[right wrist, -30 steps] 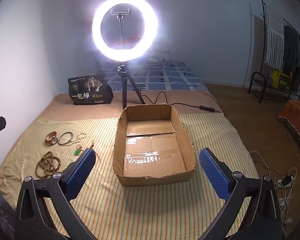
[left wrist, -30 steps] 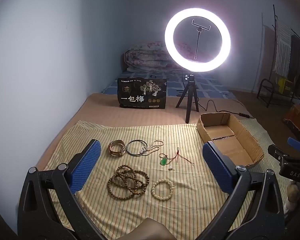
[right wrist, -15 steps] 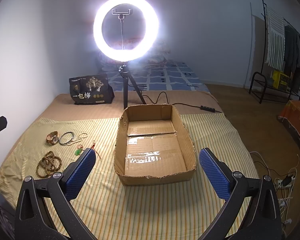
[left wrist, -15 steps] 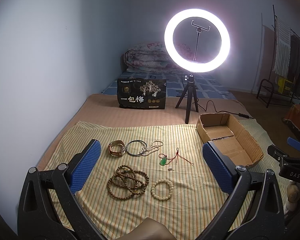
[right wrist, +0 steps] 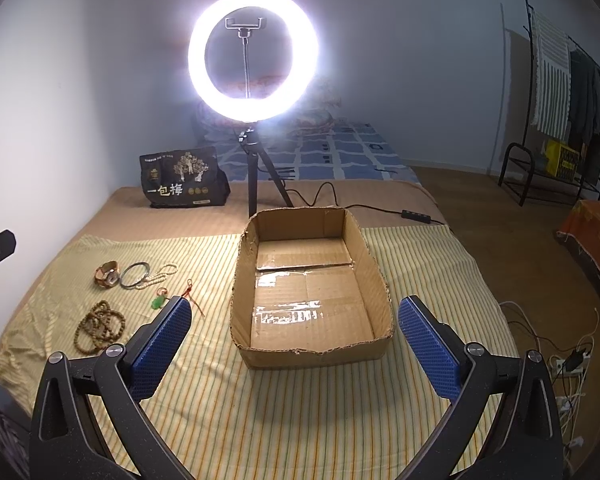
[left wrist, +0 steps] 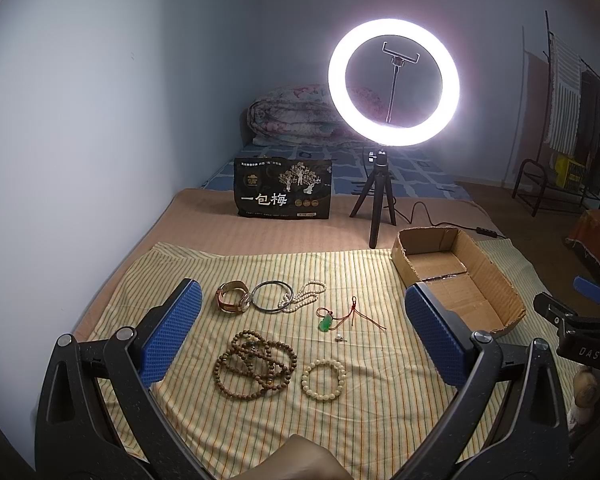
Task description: Organize jewelry
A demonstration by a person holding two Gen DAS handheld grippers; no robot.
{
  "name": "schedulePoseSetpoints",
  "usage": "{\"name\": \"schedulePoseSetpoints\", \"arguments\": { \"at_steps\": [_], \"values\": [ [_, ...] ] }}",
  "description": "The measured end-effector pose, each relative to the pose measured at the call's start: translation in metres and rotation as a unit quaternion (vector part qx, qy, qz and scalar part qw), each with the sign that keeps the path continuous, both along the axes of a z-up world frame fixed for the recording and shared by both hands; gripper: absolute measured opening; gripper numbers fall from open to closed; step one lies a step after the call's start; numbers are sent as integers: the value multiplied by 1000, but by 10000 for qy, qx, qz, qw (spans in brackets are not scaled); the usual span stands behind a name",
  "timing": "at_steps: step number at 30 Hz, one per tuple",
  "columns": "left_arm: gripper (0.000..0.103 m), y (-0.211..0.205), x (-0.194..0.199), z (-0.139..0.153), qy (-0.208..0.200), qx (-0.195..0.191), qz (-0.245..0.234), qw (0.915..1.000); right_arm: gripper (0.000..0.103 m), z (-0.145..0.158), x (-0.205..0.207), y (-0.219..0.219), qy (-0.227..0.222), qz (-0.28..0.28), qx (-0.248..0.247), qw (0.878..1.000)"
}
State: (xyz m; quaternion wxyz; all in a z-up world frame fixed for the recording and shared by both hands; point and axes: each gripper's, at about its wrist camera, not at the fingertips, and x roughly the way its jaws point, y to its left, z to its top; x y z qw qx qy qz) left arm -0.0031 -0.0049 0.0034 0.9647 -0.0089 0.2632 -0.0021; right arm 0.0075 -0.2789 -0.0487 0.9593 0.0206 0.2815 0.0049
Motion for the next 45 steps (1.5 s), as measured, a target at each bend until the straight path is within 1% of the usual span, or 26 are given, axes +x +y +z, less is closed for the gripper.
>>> {"name": "schedulePoseSetpoints", "arguments": {
  "at_steps": [45],
  "values": [
    [103, -2, -1, -1, 25, 13, 28, 10000, 103, -5, 2, 6, 146, 71, 36, 9999]
  ]
}}
